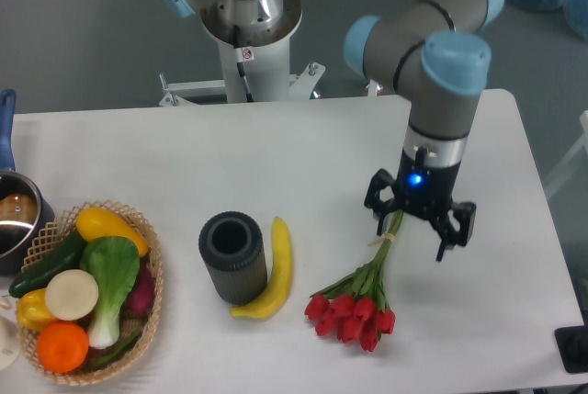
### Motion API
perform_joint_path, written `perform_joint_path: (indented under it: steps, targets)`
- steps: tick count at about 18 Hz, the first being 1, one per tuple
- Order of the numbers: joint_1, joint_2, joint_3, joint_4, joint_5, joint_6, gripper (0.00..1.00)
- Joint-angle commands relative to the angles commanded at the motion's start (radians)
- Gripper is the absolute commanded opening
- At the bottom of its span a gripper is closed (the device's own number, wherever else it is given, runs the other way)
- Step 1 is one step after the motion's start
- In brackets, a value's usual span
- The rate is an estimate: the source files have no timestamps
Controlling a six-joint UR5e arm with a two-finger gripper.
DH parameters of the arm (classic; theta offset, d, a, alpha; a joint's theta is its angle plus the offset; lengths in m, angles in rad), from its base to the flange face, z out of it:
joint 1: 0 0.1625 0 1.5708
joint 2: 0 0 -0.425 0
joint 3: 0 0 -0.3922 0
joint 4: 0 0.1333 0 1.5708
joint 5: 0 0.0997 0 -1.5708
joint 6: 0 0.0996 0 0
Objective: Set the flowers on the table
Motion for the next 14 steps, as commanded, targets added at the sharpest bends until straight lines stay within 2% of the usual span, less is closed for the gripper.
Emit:
perform_joint_path:
  steps: [2, 6, 8, 14]
  targets:
    - [0.006, 0.026, -0.023, -0.017, 0.034, 0.099, 1.0]
    - [0.035, 0.063, -0.038, -0.098, 0.104, 0.268, 1.0]
    - [0.043, 0.074, -0.046, -0.115, 0.121, 0.293, 1.0]
    - [0.049, 0.078, -0.048, -0.117, 0.121, 0.295, 1.0]
